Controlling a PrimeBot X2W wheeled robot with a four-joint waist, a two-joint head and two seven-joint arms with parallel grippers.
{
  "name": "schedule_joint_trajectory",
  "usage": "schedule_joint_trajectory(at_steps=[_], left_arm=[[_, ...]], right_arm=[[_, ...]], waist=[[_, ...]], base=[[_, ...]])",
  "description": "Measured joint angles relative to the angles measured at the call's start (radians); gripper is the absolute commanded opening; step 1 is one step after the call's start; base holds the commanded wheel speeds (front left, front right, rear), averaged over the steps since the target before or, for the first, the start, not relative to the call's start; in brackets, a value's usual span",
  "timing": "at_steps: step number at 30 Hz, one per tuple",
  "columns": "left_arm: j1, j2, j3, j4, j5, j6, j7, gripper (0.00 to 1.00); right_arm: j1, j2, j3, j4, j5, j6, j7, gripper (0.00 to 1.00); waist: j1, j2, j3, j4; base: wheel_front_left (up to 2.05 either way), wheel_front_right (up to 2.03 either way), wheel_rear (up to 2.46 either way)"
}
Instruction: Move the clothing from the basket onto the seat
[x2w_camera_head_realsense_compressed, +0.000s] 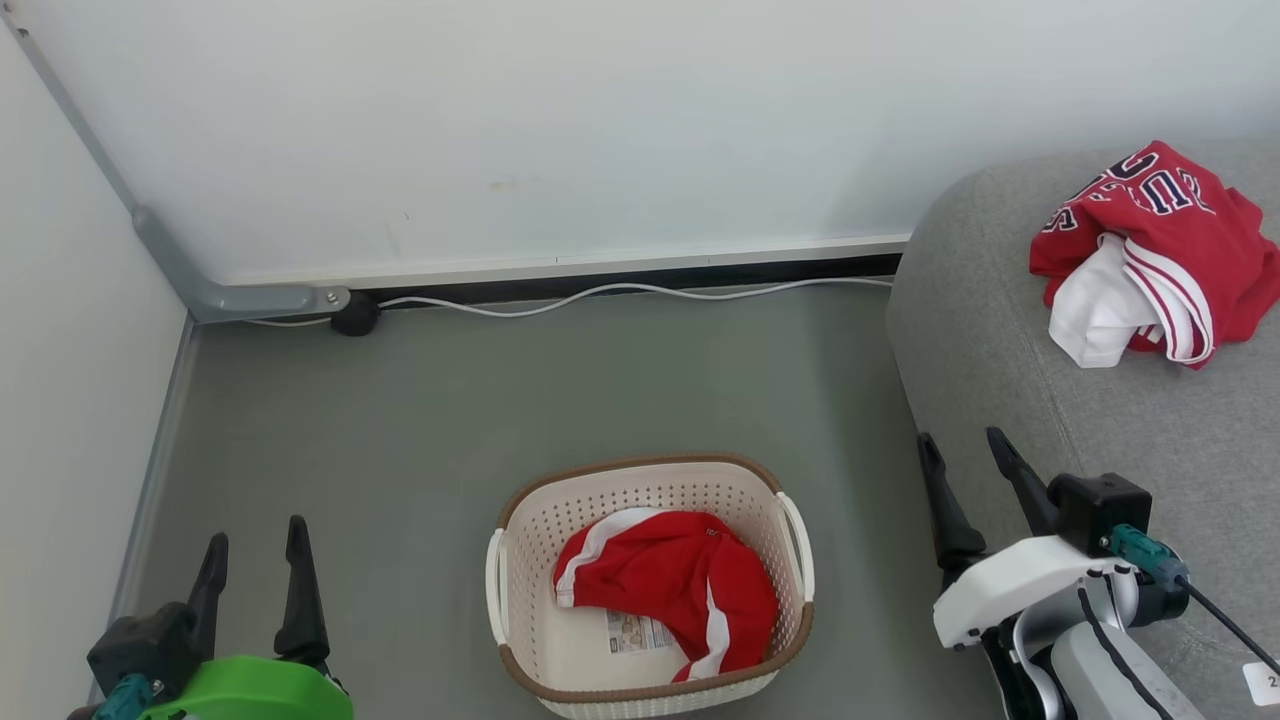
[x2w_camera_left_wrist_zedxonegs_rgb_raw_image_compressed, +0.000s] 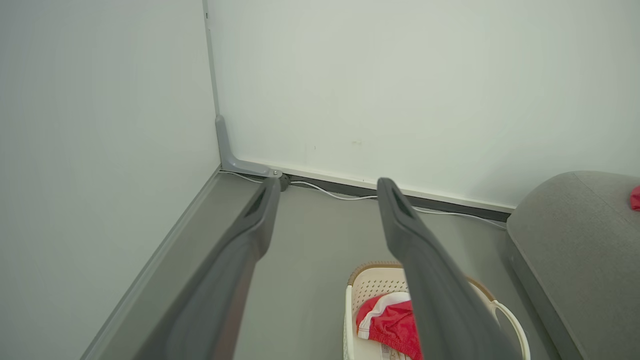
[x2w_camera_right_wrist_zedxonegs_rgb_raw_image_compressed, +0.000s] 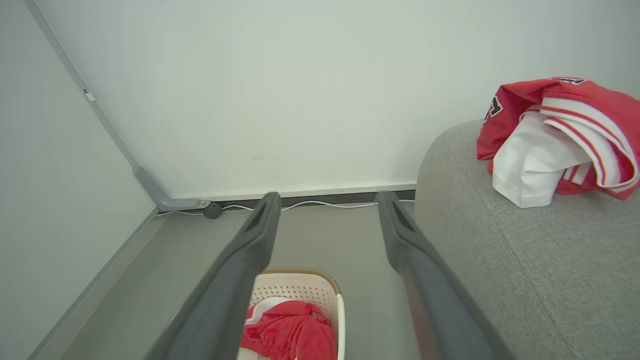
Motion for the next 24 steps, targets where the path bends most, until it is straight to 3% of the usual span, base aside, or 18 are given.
schedule_joint_trajectory(at_steps=[24], left_arm=[[0.027, -0.008, 0.018, -0.016, 0.035, -0.005, 0.0, 1.0]], right_arm=[[0.04, -0.01, -0.003, -0.073, 0.0, -0.011, 0.035, 1.0]], waist=[[0.0, 0.0, 0.006, -0.003]], base=[[0.0, 0.0, 0.0]])
